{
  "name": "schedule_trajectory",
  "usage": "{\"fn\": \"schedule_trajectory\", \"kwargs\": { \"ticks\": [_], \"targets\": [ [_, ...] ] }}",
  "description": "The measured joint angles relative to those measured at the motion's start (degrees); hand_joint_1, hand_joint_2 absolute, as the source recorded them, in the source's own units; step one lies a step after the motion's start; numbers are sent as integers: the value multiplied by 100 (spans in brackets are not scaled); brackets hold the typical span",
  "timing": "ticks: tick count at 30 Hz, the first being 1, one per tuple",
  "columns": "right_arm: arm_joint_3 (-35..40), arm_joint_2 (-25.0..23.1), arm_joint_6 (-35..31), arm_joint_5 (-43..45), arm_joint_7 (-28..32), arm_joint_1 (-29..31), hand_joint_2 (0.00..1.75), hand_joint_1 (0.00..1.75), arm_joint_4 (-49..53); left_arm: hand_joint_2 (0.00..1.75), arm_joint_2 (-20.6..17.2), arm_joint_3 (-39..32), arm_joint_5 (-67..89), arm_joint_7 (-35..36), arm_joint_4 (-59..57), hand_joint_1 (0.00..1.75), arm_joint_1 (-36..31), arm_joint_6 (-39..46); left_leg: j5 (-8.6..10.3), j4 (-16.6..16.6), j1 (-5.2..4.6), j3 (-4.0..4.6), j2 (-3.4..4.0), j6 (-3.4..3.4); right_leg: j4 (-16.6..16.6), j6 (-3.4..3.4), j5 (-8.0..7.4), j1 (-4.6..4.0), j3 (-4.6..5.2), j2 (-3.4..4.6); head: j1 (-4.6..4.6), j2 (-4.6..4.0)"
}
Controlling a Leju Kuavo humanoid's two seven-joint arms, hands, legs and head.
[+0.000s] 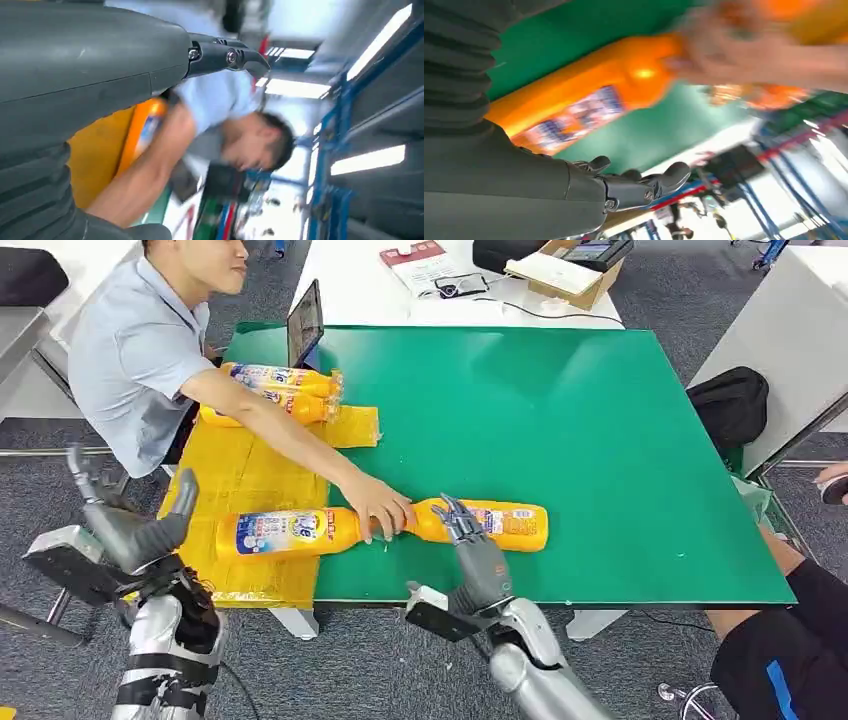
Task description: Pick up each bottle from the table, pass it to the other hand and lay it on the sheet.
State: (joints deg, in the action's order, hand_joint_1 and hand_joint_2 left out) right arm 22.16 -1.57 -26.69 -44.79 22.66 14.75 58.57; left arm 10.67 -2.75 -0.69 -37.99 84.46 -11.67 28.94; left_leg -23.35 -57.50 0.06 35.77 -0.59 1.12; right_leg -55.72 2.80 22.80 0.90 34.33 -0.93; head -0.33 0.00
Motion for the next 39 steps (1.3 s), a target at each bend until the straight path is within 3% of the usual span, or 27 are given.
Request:
{"fn": "schedule_trajectory", "kwargs": {
  "ticks": [11, 30, 39],
  "targets": [
    [-242, 297, 129, -749, -478, 293, 175, 0, -741, 175, 22, 289, 271, 319, 611, 0, 313, 218, 0, -1, 0, -1, 3, 0, -1, 1, -1, -1, 0, 1, 0, 0],
    [-151, 177, -221, -1645, -924, 1378, 175, 0, -1945, 175, 26, 715, 360, 420, 640, 0, 303, 122, 3, -2, 0, -1, 4, 1, -1, 5, -4, -1, 2, 2, 0, 0],
    [-74, 168, 1017, -1706, -1663, 1739, 175, 0, -2435, 175, 15, 711, 417, 835, 598, 0, 311, -160, 2, -1, 0, -10, 12, 1, 0, 5, -5, 0, 0, 7, 0, 0]
  ]
}}
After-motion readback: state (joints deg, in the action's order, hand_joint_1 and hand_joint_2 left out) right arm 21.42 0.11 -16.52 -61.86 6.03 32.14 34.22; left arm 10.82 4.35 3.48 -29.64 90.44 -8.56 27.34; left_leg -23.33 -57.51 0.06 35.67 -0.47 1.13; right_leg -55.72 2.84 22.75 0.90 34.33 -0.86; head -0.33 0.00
